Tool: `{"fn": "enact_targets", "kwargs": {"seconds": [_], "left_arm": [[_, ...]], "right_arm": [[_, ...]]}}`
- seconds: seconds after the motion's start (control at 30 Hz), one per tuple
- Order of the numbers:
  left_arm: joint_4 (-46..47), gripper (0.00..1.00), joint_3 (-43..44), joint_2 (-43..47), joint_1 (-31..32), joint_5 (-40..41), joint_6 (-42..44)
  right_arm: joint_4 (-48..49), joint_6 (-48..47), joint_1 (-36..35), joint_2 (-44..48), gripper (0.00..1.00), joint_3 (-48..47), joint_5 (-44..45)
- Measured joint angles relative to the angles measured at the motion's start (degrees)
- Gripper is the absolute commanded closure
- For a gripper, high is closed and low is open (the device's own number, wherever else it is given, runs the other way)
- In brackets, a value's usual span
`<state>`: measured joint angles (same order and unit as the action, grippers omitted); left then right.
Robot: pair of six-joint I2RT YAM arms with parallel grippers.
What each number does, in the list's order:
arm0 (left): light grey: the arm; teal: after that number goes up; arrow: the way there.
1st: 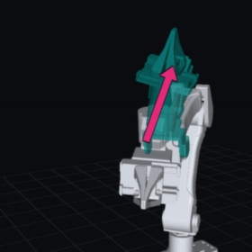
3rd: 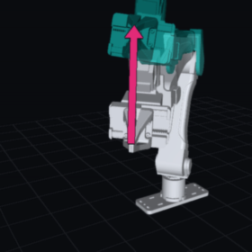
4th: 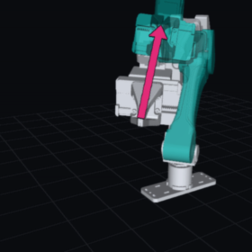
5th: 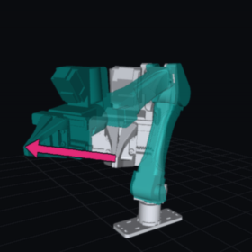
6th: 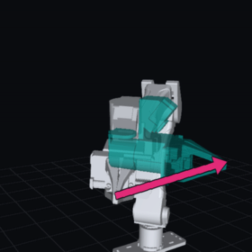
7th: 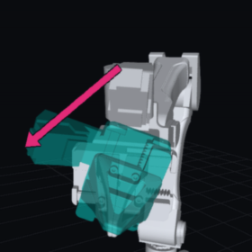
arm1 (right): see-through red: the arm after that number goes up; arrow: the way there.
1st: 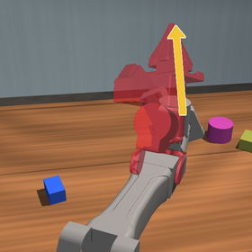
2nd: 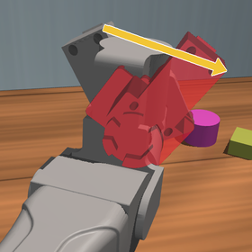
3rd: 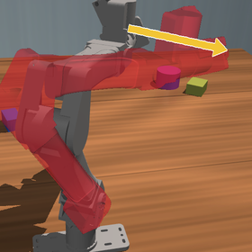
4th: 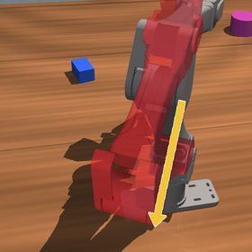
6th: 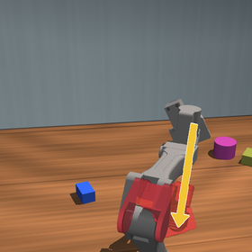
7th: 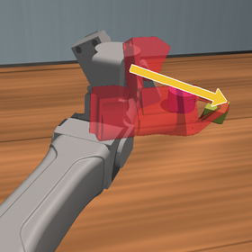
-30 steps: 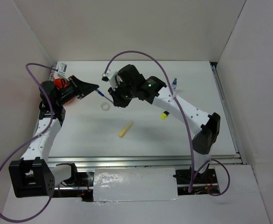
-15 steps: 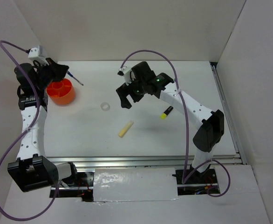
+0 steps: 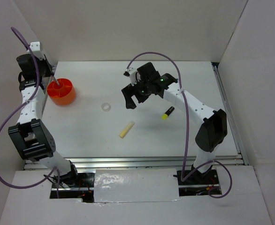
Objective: Sort the stationery into containers
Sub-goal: Place the pen in the storage box.
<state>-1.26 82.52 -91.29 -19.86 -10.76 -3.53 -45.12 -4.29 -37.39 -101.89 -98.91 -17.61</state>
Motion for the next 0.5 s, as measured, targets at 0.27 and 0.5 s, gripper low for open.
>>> {"fn": "enact_targets", "kwargs": {"seconds": [0.27, 0.5], "left_arm": [[2.58, 0.99, 0.52, -3.52, -0.63, 2.67, 1.60], [3.17, 0.83, 1.18, -6.16, -0.76, 3.08, 1.86]], "right_arm": [[0.13, 0.02, 1.64, 0.00, 0.00, 0.81, -0.94], [0.15, 0.33, 2.08, 0.00, 0.00, 0.81, -1.01]]}}
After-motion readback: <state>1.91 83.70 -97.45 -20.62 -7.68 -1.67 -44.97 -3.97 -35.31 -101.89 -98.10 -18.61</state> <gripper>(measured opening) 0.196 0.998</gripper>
